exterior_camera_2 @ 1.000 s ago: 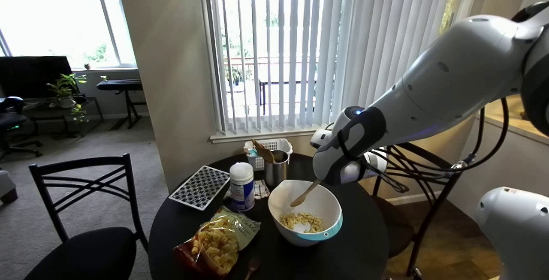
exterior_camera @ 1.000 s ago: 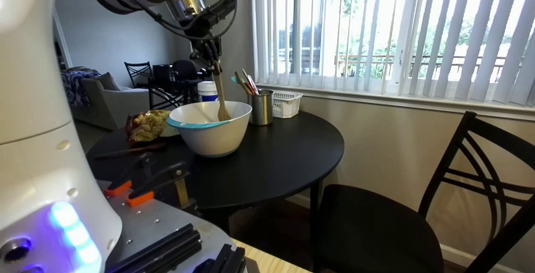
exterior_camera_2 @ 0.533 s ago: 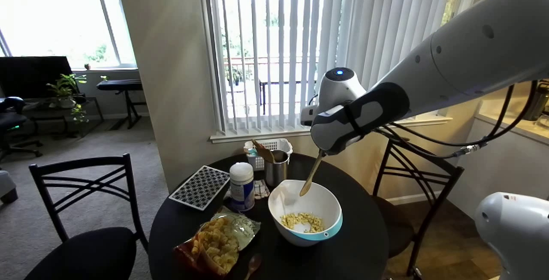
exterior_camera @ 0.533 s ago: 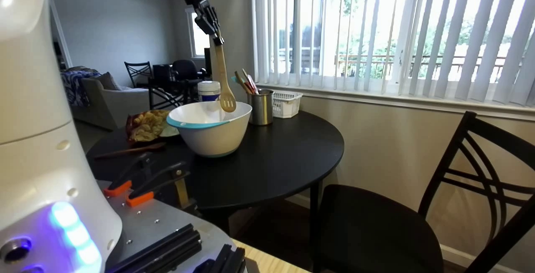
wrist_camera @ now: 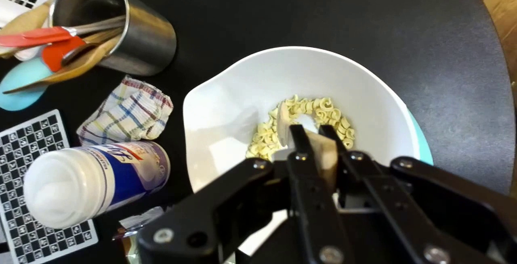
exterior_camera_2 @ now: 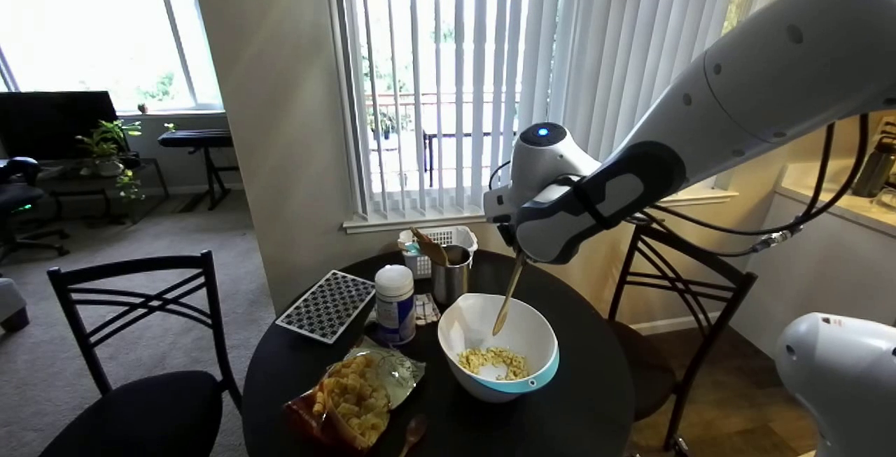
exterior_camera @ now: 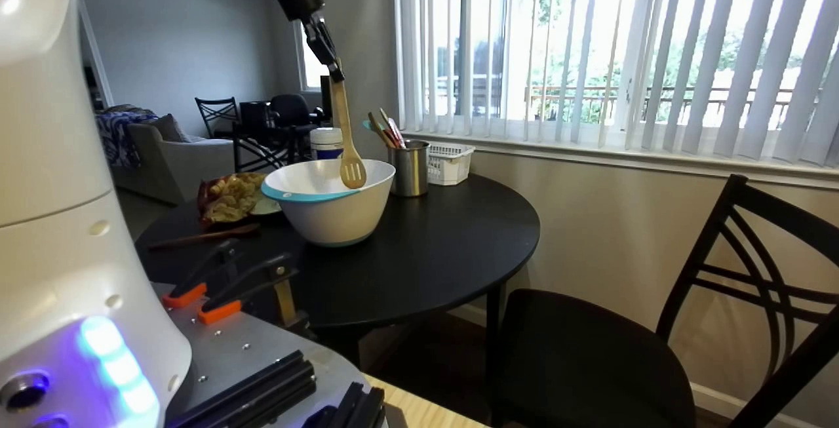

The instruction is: Mix the substance in the white bowl with the wooden spoon in the white bowl

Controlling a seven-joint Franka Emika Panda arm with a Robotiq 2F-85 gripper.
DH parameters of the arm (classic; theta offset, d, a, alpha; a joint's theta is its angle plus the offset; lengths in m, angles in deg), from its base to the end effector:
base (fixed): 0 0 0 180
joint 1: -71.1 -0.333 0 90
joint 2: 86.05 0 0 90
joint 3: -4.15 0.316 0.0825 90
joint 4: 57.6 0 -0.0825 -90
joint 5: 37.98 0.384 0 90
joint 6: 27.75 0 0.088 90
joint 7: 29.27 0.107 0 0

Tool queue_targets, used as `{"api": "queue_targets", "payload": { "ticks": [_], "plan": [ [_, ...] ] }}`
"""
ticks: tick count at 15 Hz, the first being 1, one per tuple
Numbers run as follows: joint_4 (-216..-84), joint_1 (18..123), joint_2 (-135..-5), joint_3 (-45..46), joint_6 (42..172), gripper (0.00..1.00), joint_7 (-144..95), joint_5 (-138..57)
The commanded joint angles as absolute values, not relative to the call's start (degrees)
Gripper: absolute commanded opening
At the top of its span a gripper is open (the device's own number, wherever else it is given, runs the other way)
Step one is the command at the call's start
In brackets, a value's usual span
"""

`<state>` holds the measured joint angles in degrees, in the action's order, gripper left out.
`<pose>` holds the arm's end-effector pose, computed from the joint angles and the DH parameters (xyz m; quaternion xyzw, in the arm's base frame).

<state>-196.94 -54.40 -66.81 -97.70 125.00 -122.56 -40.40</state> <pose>0.4604 0.2072 0.3619 0.4782 0.8482 0.0204 0.2269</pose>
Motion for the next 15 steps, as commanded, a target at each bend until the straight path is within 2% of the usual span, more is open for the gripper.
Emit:
{"api": "queue_targets", "payload": {
  "ticks": [1, 6, 9, 15],
  "plan": [
    [-200.4, -50.3, -69.1, -93.4, 129.2, 0.03, -122.6, -42.1],
    [-202.6, -45.2, -69.8, -87.6, 131.9, 0.03, -122.4, -41.2],
    [-200.7, -45.7, -69.8, -87.4, 134.4, 0.03, -123.8, -41.5],
    [-200.2, -46.2, -70.4, -89.0, 131.3, 0.03, -129.3, -44.5]
  ]
}}
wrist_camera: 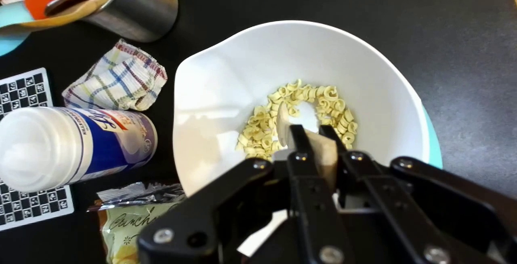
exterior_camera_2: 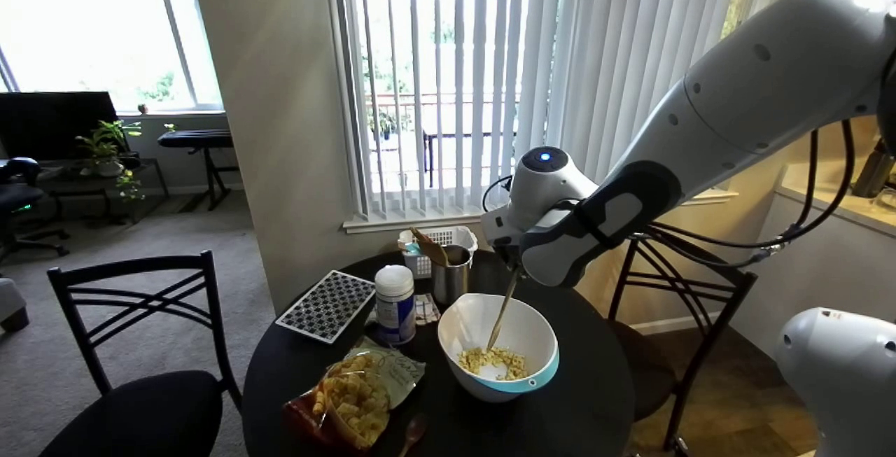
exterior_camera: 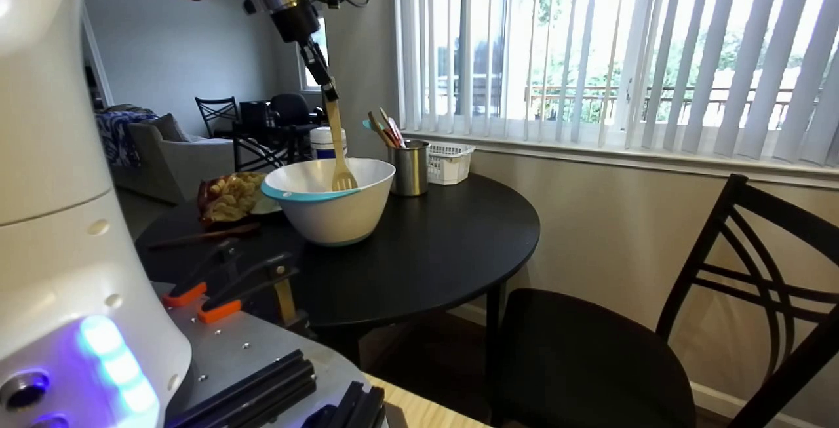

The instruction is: Mix the substance in the white bowl with the wooden spoon in the white bowl

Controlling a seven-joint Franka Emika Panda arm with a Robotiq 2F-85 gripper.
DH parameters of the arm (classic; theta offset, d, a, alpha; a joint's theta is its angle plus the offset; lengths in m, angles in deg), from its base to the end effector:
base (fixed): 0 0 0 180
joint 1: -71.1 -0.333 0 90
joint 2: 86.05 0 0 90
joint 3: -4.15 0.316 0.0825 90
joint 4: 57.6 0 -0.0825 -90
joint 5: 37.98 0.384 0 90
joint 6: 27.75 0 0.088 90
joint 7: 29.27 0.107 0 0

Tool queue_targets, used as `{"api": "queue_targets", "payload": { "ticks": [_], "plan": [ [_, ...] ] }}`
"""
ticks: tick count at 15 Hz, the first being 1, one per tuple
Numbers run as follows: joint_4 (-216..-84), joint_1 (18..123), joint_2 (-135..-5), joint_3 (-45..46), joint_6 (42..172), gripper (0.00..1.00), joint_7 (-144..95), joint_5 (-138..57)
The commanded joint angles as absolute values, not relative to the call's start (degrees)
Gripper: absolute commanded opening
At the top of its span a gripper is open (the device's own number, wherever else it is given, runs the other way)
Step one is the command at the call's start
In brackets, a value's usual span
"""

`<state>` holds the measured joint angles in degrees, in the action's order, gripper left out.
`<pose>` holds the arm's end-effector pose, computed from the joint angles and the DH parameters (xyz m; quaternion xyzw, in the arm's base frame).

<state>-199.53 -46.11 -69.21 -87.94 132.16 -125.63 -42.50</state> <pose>0.4530 0.2138 0.3275 0.4258 0.8763 0.0305 0.2231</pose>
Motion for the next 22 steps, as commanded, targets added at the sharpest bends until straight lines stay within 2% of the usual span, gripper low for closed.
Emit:
{"api": "queue_targets", "payload": {
  "ticks": [1, 11, 12, 17, 18, 22],
  "plan": [
    [-200.5, -46.1, -70.6, -88.9, 131.0, 0.03, -129.9, -44.9],
    [-203.7, -44.3, -70.3, -86.8, 130.6, 0.03, -133.3, -44.4],
    [-203.7, -44.2, -70.4, -86.7, 130.7, 0.11, -133.3, -44.4],
    [-203.6, -44.2, -70.4, -86.7, 130.6, 0.11, -133.3, -44.4],
    [-203.6, -44.2, -70.4, -86.7, 130.6, 0.03, -133.3, -44.4],
    [-201.7, -44.3, -70.5, -84.7, 125.3, 0.03, -134.8, -45.4]
  ]
}}
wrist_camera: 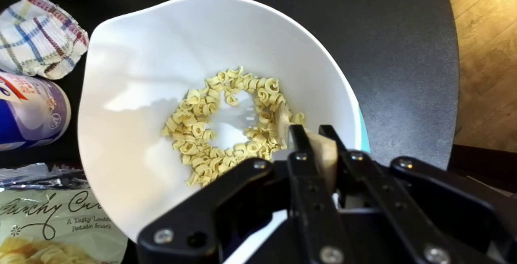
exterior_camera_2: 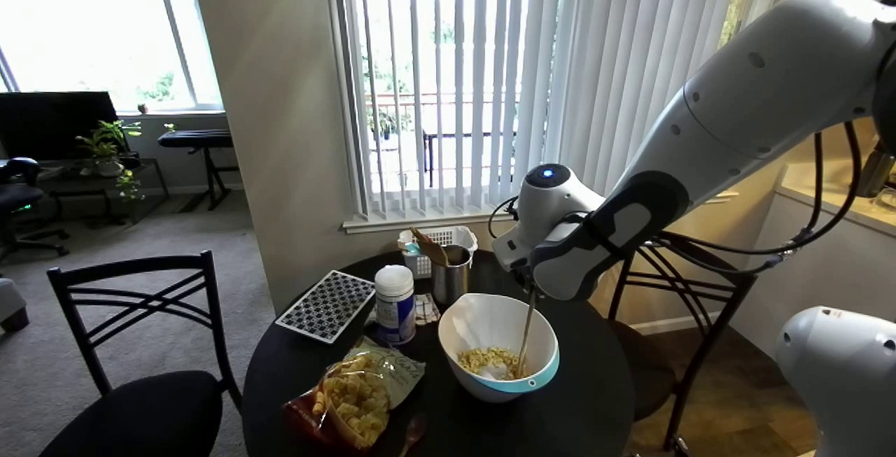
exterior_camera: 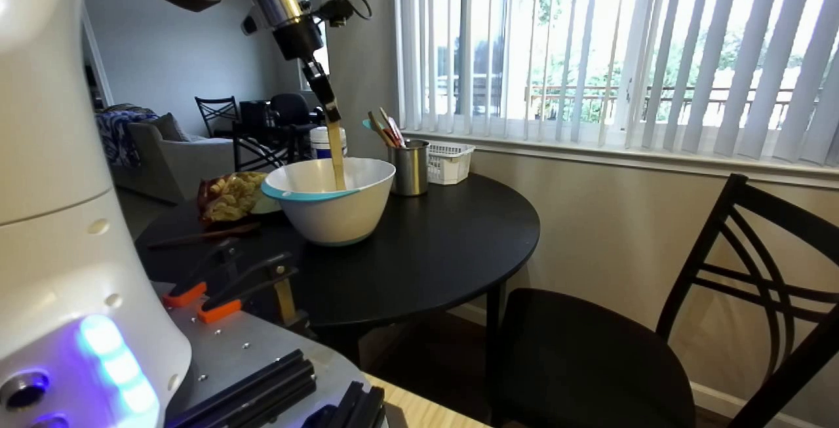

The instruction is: Mix the substance in the white bowl with the wooden spoon in the white bowl

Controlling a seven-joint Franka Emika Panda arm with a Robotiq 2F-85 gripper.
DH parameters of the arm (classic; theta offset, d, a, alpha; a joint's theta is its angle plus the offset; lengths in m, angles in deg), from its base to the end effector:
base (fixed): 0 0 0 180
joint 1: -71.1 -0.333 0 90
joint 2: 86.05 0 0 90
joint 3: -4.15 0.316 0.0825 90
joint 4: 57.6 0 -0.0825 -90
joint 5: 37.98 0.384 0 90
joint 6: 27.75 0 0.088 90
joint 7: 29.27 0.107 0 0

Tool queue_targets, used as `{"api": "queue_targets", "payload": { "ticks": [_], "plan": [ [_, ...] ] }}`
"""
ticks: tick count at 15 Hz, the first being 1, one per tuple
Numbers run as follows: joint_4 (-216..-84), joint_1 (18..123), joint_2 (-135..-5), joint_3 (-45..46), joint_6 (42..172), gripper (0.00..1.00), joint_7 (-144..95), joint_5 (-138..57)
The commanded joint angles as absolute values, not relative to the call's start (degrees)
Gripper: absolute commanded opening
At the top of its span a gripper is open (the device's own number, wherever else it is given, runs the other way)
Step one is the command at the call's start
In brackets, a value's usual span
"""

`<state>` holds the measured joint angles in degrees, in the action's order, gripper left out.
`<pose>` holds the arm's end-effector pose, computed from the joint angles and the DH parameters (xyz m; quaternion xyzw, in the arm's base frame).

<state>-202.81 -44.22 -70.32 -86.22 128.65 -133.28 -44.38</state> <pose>0.4347 0.1948 0.2939 0.3669 0.9114 -0.0338 0.1834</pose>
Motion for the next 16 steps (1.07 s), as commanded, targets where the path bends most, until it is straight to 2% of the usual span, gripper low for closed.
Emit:
{"api": "queue_targets", "payload": {
  "ticks": [1, 9, 10, 13, 14, 16],
  "plan": [
    [-200.7, -44.1, -71.1, -83.6, 124.4, 0.03, -135.6, -45.7],
    [-194.0, -39.6, -73.1, -70.6, 123.9, 0.03, -145.4, -44.3],
    [-192.5, -33.4, -77.0, -64.0, 123.6, 0.03, -140.9, -52.2],
    [-189.0, -21.2, -76.1, -51.2, 124.2, 0.03, -142.9, -55.4],
    [-187.8, -23.2, -71.7, -53.3, 125.7, 0.03, -149.0, -47.8],
    [-185.8, -18.2, -70.4, -49.6, 125.7, 0.03, -152.9, -45.2]
  ]
}}
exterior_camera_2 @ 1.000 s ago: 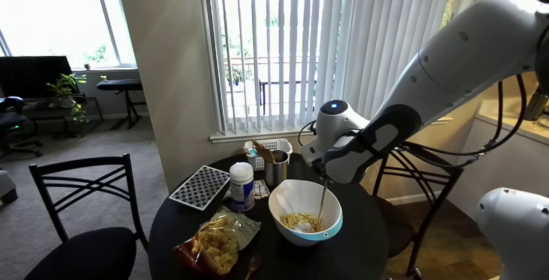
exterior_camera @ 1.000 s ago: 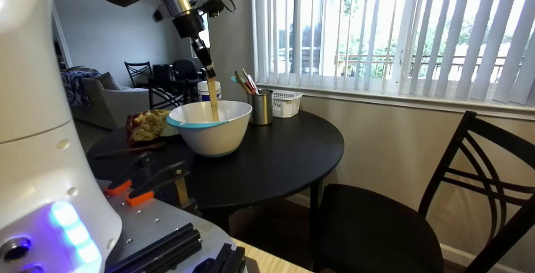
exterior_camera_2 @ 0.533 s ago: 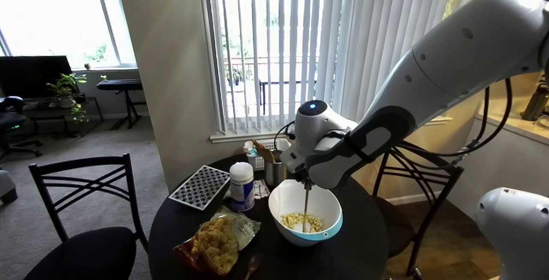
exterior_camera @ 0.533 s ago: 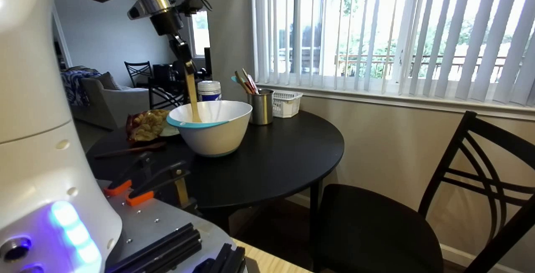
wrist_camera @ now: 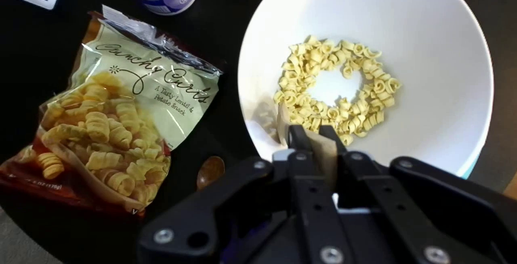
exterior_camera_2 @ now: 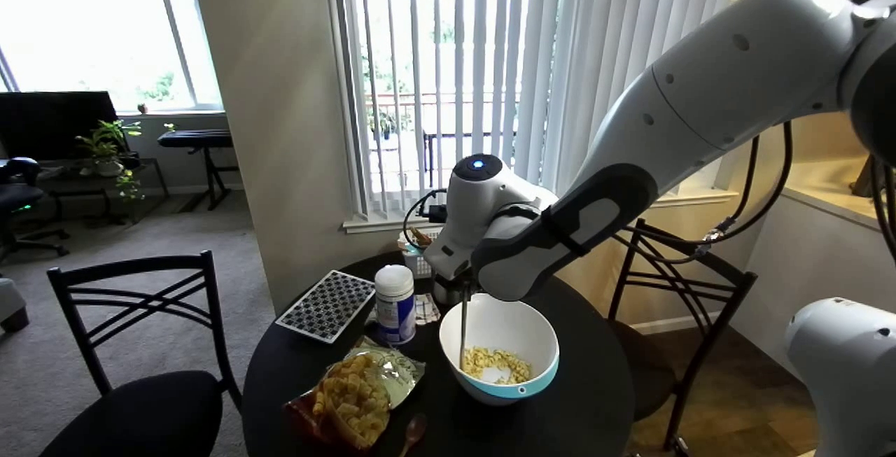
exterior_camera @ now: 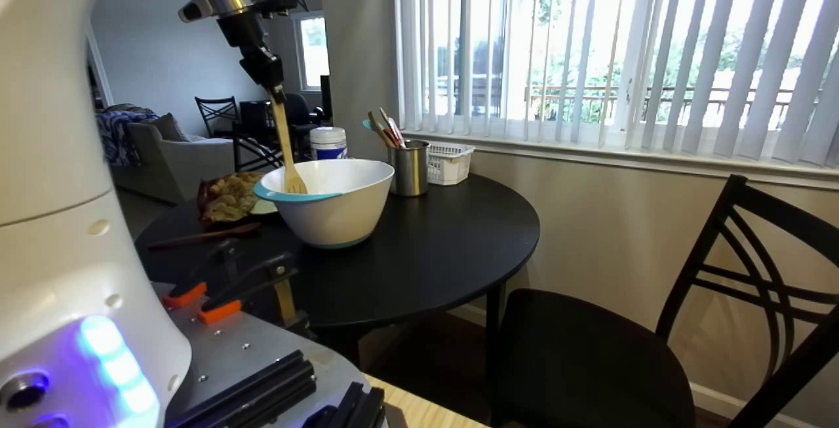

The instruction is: Mix the substance in the white bowl with the wooden spoon in the white bowl

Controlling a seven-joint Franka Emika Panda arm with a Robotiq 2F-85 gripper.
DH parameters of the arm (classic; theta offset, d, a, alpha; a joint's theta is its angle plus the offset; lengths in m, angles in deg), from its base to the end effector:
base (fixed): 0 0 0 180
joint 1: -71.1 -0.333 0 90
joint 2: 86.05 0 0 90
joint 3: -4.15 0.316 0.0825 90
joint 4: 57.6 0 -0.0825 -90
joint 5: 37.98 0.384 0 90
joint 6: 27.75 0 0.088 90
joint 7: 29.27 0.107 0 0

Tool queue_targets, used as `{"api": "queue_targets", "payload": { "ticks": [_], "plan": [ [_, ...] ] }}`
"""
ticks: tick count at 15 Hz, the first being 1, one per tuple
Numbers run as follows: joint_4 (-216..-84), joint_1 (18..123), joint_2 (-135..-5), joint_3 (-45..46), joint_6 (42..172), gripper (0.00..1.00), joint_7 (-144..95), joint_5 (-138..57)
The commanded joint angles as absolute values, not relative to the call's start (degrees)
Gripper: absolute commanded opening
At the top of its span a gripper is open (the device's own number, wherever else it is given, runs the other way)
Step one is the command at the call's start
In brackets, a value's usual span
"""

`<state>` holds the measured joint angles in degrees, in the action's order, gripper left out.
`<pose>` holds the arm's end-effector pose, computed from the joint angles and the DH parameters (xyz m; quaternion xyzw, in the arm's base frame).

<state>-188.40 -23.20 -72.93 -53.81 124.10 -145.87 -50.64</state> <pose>0.4369 0.3347 0.3232 0.1238 0.9731 -0.0155 0.1934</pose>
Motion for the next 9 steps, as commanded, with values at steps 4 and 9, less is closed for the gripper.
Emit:
{"api": "queue_targets", "payload": {
  "ticks": [4, 9],
  "plan": [
    [-181.8, -3.5, -69.9, -37.5, 124.6, 0.03, -152.7, -49.0],
    [-178.1, 19.2, -67.5, -17.4, 123.6, 0.03, -150.0, -56.5]
  ]
}}
